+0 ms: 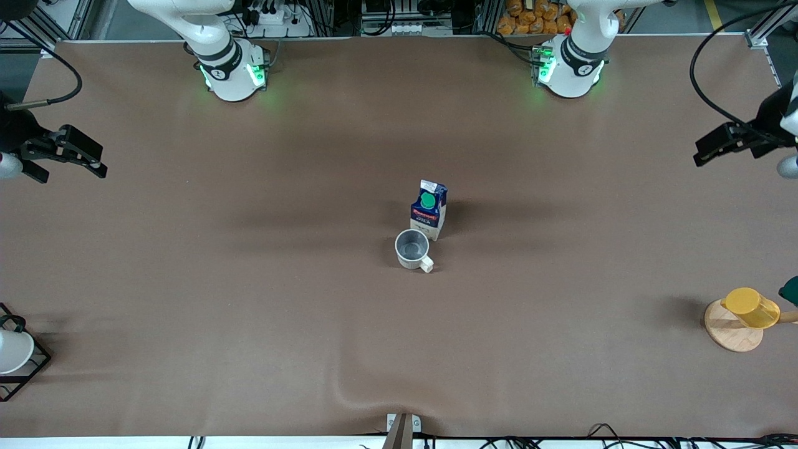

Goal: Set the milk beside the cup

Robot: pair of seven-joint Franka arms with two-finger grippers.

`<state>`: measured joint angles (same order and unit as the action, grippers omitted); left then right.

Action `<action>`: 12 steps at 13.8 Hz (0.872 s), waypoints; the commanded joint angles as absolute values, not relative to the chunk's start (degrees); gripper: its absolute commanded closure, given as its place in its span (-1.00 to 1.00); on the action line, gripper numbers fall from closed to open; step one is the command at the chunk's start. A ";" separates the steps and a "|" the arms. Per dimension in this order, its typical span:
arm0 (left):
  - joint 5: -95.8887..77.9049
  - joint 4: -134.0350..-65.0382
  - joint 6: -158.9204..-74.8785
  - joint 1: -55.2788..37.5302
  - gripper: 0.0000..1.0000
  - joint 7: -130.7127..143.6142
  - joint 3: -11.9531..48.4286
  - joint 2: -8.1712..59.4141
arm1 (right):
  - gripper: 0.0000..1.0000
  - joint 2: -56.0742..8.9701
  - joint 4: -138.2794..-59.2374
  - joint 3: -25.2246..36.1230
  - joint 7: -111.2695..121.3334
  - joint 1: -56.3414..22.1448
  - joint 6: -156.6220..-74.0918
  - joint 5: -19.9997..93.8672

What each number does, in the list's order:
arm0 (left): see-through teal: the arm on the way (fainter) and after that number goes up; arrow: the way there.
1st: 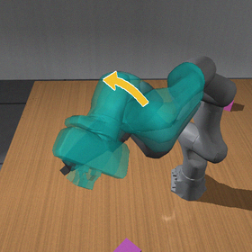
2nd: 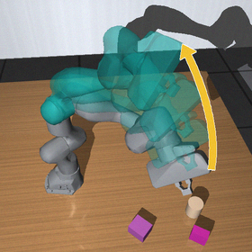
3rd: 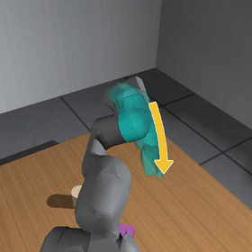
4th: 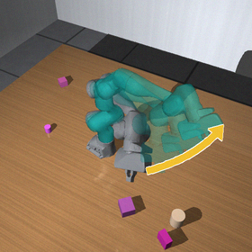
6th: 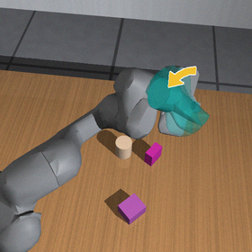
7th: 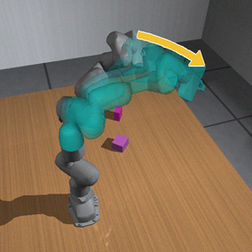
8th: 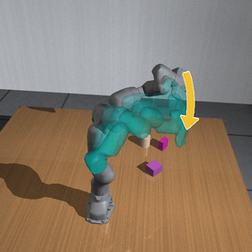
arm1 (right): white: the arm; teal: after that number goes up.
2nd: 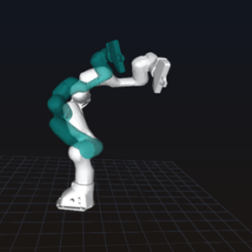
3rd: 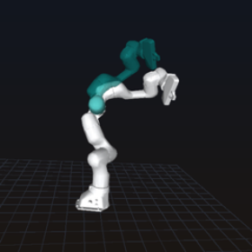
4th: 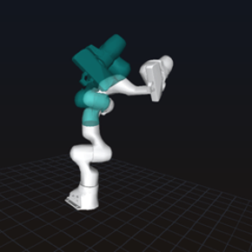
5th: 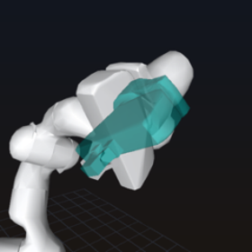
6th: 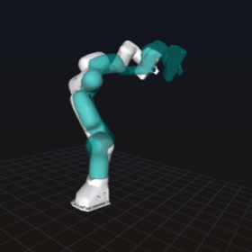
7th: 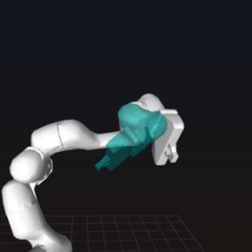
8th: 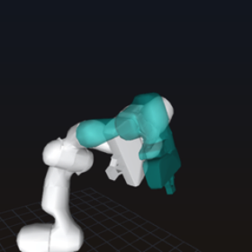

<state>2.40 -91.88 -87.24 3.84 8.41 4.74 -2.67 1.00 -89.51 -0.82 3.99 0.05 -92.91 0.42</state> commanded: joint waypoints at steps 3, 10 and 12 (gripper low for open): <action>1.50 -94.31 -87.98 2.81 -1.00 4.66 1.68 -3.87 | -1.00 0.88 -88.42 -0.26 3.25 -0.44 -91.85 -0.09; 1.23 -89.21 -82.97 1.06 -1.00 3.96 1.32 -1.14 | -1.00 0.79 -88.51 -0.26 2.90 -0.70 -91.76 0.00; 0.88 -89.21 -82.71 0.62 -1.00 3.78 1.49 -1.32 | -1.00 0.79 -88.51 -0.18 3.25 -0.53 -91.76 0.00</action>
